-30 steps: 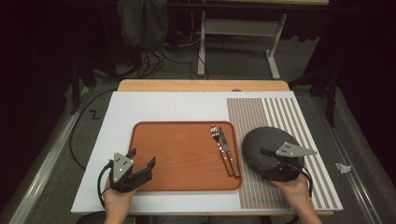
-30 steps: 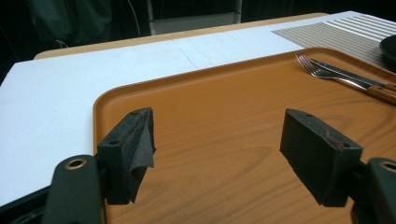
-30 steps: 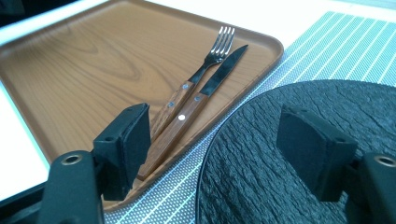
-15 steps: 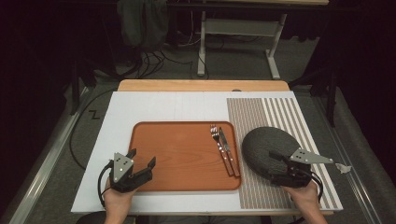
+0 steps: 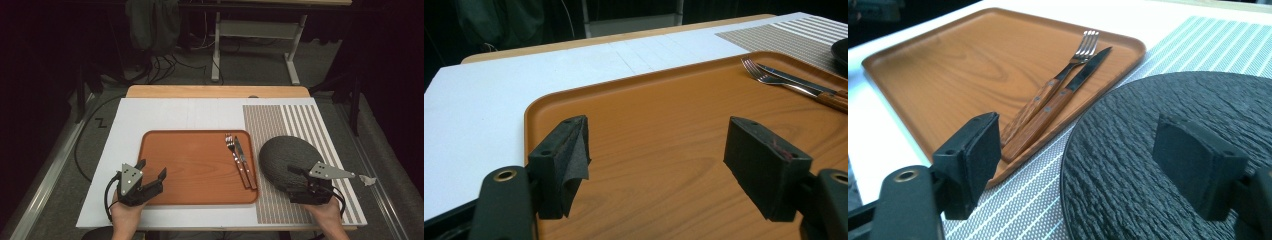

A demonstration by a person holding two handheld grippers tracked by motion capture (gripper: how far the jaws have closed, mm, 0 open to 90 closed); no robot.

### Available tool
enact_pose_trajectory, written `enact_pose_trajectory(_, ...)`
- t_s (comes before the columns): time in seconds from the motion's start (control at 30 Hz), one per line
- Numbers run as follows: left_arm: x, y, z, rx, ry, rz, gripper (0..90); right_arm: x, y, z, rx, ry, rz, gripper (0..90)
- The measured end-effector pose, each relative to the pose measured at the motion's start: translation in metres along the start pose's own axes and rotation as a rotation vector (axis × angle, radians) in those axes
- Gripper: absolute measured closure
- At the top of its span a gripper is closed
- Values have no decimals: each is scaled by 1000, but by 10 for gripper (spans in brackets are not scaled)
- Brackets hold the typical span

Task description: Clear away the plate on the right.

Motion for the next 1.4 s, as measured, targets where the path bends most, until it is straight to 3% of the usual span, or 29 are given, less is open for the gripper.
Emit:
enact_pose_trajectory(0.17, 0, 0, 0, 0, -1, -1, 266, -3, 2, 2, -48, -63, 44, 221)
enact_pose_trajectory(0.27, 0, 0, 0, 0, 0, -2, 266, -7, 6, 4, -120, -145, 106, 230)
enact_pose_trajectory(0.43, 0, 0, 0, 0, 0, -2, 265, -13, 12, 8, -183, -229, 193, 284)
enact_pose_trajectory(0.67, 0, 0, 0, -1, -1, -3, 266, -20, 16, 8, -239, -282, 266, 328)
enact_pose_trajectory(1.07, 0, 0, 1, 1, -3, -3, 265, -32, 24, 10, -281, -350, 401, 367)
enact_pose_trajectory(1.3, 0, 0, 1, 2, -3, -3, 266, -32, 25, 14, -315, -402, 412, 395)
enact_pose_trajectory(1.4, 1, -1, 1, 2, -4, -4, 266, -32, 26, 15, -353, -450, 418, 432)
Point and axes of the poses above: each handheld gripper's, and its own axes: y roughly forward along the jaws, x roughly out of its top, z roughly to its left, the point moved 8 cm from there along y, roughly forward along the jaws, and after that the axes turned 6 degrees about x, right-handed, at the moved point
